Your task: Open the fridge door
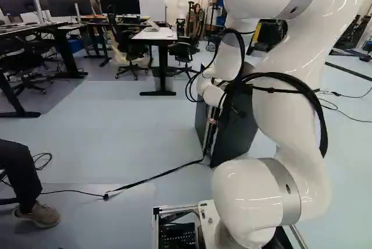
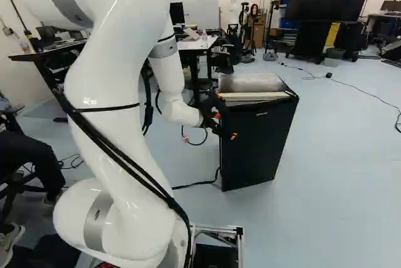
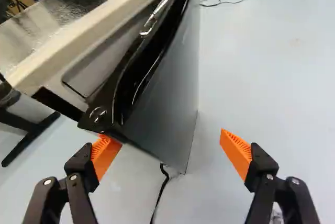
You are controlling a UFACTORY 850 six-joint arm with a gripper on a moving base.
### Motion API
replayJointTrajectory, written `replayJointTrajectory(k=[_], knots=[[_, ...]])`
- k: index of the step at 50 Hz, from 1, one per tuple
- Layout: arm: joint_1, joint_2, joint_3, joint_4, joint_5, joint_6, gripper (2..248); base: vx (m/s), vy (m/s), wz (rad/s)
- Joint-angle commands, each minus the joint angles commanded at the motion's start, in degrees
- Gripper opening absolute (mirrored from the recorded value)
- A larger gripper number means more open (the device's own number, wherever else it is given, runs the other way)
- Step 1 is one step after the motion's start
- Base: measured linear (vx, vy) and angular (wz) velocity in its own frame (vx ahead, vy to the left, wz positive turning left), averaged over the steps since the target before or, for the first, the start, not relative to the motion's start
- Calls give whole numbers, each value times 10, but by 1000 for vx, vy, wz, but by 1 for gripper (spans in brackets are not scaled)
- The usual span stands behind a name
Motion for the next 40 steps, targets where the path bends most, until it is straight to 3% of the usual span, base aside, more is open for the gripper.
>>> replayJointTrajectory(k=[16, 40], knots=[[1, 32, 44, 87, -28, 0, 247, 0, 0, 0], [-2, 36, 50, 111, -31, 0, 247, 0, 0, 0]])
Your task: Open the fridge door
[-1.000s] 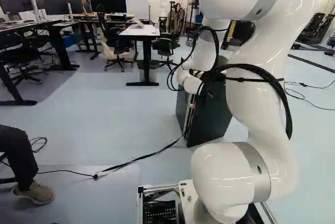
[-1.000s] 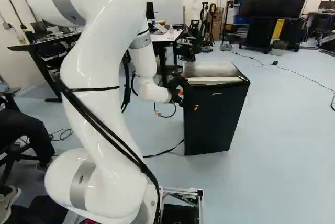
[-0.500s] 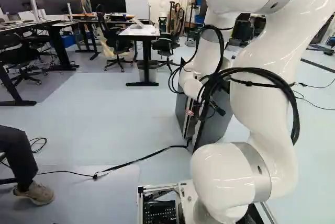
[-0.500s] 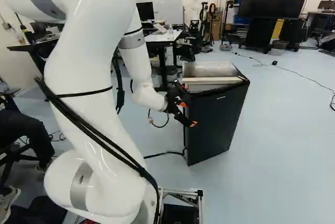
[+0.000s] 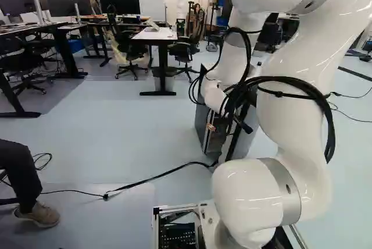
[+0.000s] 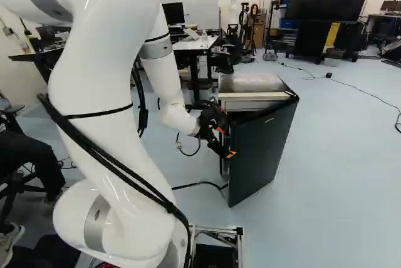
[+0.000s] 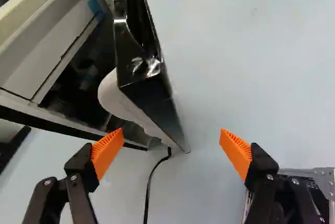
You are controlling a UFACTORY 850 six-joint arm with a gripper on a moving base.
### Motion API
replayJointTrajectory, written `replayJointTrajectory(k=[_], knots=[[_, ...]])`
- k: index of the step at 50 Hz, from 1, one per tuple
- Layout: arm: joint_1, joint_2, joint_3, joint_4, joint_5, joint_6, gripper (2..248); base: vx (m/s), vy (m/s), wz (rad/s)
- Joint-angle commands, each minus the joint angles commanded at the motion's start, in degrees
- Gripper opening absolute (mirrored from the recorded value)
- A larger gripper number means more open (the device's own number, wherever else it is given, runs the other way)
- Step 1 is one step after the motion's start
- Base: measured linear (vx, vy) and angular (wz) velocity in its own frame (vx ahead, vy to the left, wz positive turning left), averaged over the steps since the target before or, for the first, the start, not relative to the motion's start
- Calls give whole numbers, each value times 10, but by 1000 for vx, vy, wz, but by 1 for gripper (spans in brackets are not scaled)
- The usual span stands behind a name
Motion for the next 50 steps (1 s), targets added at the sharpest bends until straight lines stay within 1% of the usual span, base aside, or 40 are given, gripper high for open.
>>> replayJointTrajectory(k=[6, 13, 50], knots=[[-9, -2, -3, 12, 0, 0, 247, 0, 0, 0], [-25, -5, -7, 26, 0, 0, 247, 0, 0, 0], [-132, -15, -21, 110, 13, 0, 247, 0, 6, 21]])
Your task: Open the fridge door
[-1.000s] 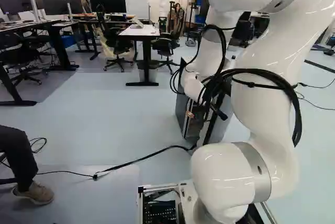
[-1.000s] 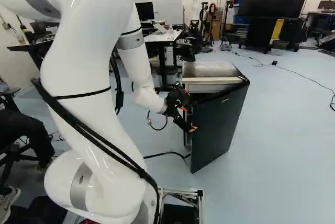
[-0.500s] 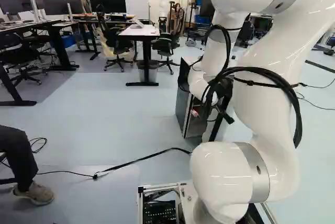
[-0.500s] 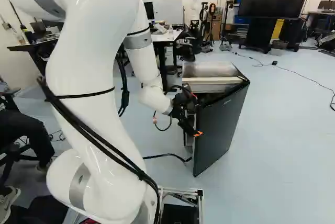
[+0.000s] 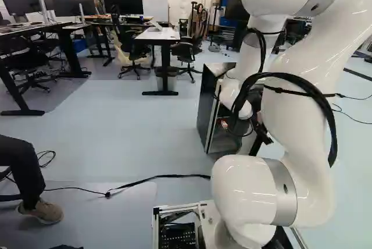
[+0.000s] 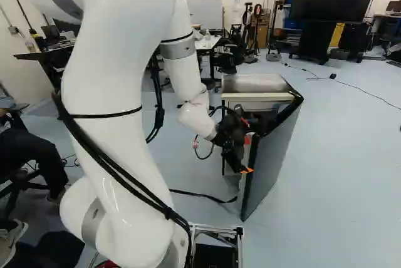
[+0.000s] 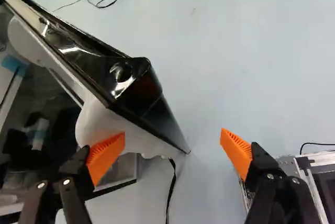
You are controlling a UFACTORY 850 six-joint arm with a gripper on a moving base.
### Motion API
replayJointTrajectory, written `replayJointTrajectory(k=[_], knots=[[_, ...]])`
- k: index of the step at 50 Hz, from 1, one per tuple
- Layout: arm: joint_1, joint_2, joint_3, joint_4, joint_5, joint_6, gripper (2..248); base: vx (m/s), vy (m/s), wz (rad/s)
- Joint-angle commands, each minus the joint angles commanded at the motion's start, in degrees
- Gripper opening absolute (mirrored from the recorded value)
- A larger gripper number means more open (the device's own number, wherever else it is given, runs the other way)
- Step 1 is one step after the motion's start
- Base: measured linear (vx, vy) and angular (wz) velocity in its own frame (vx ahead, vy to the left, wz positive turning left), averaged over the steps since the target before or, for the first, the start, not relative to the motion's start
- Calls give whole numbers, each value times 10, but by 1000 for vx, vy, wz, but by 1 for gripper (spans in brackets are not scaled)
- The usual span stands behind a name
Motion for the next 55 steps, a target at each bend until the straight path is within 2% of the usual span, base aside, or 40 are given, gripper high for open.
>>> replayJointTrajectory(k=[22, 32, 48, 55], knots=[[-66, -5, -7, 51, 11, 0, 247, 0, -3, -10], [-93, -3, -4, 61, 12, 0, 247, 0, -7, -26], [-124, 10, 14, 61, 12, 0, 247, 0, 0, 0], [-130, 16, 24, 61, 12, 0, 247, 0, 0, 0]])
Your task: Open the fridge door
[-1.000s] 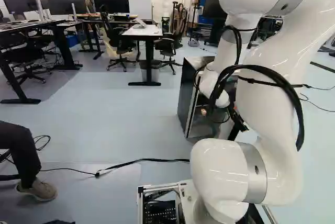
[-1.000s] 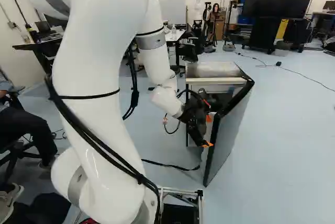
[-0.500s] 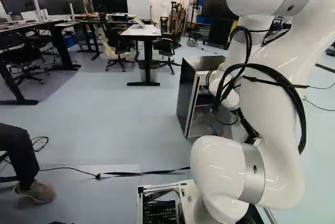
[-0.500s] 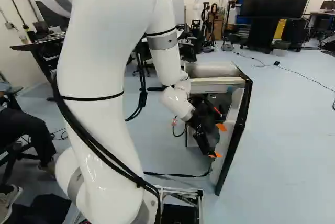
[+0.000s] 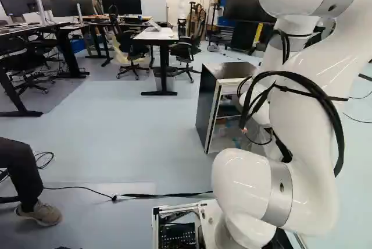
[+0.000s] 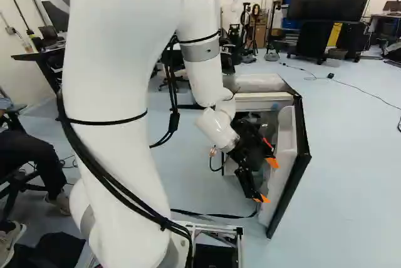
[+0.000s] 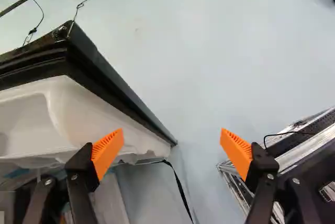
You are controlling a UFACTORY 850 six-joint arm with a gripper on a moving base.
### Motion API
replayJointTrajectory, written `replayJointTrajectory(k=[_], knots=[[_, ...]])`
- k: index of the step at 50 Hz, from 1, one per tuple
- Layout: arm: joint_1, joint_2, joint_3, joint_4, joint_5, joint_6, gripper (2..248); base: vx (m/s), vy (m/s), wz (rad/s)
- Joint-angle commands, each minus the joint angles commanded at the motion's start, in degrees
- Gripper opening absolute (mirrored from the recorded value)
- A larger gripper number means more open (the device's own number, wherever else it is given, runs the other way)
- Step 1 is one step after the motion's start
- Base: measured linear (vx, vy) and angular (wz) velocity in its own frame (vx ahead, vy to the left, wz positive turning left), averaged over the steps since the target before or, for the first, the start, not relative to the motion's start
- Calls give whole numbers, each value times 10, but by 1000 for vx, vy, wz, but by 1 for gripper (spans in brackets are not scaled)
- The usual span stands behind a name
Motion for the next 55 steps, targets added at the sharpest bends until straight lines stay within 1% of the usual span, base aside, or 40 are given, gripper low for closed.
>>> replayJointTrajectory(k=[6, 13, 55], knots=[[-1, 2, 2, 0, 3, 0, 247, 0, 0, 0], [-1, 2, 3, -3, 20, 0, 247, 0, 0, 0], [3, 5, 8, -32, 163, 0, 247, 0, 0, 0]])
